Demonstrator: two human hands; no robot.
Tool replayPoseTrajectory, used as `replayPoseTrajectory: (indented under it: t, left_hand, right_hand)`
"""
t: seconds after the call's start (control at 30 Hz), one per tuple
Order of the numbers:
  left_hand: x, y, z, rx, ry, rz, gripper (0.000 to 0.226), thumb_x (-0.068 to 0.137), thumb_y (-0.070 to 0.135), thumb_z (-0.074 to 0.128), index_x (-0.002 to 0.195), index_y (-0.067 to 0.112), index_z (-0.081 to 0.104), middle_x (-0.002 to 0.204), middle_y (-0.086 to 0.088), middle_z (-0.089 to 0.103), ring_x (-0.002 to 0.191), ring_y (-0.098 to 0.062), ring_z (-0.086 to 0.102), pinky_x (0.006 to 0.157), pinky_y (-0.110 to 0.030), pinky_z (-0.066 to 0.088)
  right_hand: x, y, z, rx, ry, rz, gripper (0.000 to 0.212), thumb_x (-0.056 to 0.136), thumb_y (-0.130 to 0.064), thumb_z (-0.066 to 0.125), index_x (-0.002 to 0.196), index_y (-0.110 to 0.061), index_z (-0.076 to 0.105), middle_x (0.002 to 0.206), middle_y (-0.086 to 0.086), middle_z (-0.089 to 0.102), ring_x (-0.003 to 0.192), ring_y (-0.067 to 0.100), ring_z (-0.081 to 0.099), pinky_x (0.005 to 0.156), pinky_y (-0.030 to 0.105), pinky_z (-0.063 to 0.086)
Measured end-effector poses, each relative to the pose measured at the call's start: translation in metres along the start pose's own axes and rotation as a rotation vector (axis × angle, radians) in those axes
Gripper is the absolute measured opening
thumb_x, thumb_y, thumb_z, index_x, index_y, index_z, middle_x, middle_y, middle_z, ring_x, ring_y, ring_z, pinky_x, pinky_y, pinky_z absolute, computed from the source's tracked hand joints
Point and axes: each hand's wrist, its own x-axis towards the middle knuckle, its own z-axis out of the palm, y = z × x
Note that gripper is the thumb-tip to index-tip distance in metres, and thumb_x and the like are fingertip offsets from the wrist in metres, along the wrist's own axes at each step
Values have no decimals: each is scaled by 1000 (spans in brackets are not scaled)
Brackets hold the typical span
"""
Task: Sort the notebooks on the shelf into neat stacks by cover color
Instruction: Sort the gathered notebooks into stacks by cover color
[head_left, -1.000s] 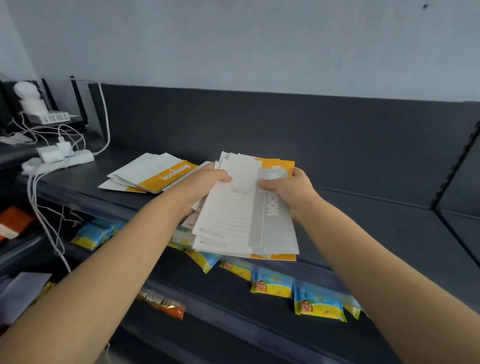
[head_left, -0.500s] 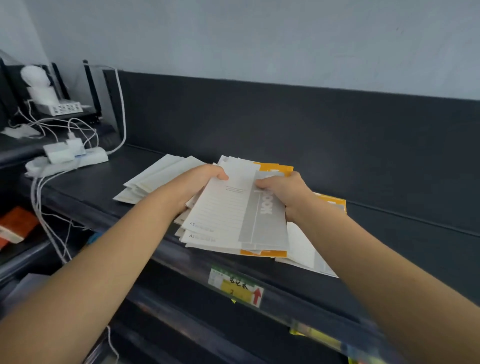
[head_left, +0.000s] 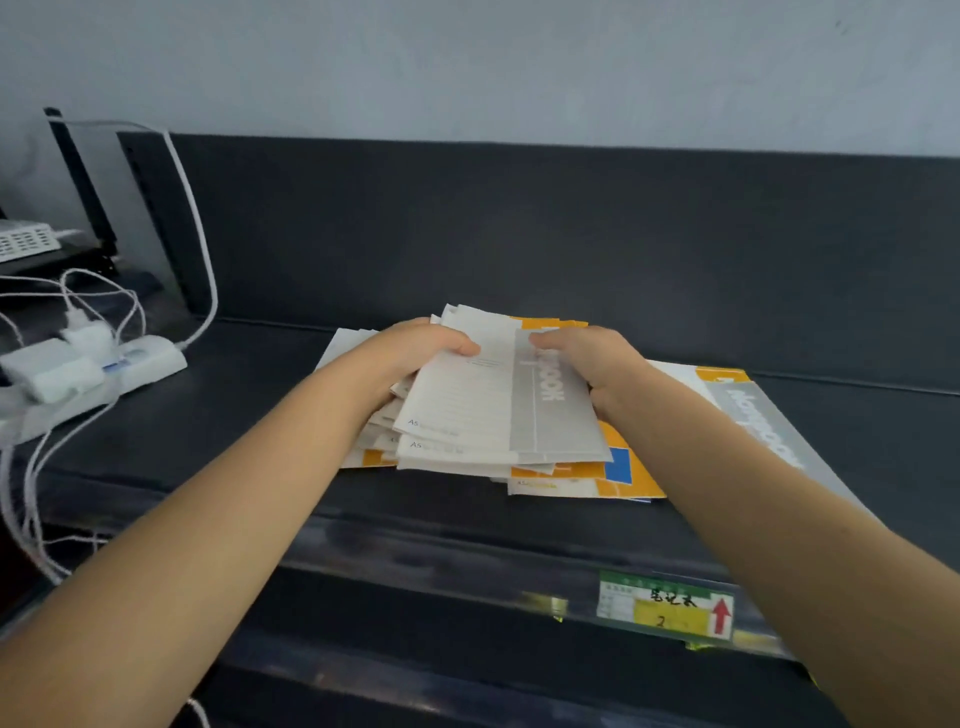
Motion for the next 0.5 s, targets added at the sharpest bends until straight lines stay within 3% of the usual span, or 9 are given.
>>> replayPoseTrajectory:
  t: [0.13,0.2,0.27,0.4,0.5]
  left_hand:
    - [10,-1,-5,5,-45,-22,25,84,29,70,104,13,65,94,-2,71,82,-18,68,68,-28,51]
    - [12,3,-4,-79,-103,-45,22,87,24,68,101,8,64,77,-4,68,62,-15,66,53,-21,49]
    - [9,9,0,-165,-160,-66,23,88,22,66,104,5,62,73,-6,69,56,-15,66,46,-19,48]
    - [13,16,19,-202,-204,-64,21,91,12,62,111,5,62,96,-13,72,83,-27,70,69,-34,57]
    - [23,10,37,-157,-145,-37,30,92,2,57,121,0,58,113,-17,67,100,-32,65,94,-45,50]
  right_hand:
    - [-2,-5,4,-70,89,-13,33,83,-16,71,112,-6,58,94,11,64,75,24,62,59,35,52]
    - [0,-9,-2,-133,131,-15,38,82,-21,72,112,-6,54,91,10,61,84,27,63,74,41,54]
    - [3,-15,-11,-198,159,-29,44,83,-24,72,118,-7,51,91,8,58,86,27,61,75,40,53]
    - [6,-15,-28,-292,160,-18,45,84,-23,71,123,-11,53,110,6,57,85,22,55,74,39,44]
    - [12,-3,-37,-256,167,-38,44,84,-18,71,122,-5,54,108,9,61,84,22,59,67,36,45]
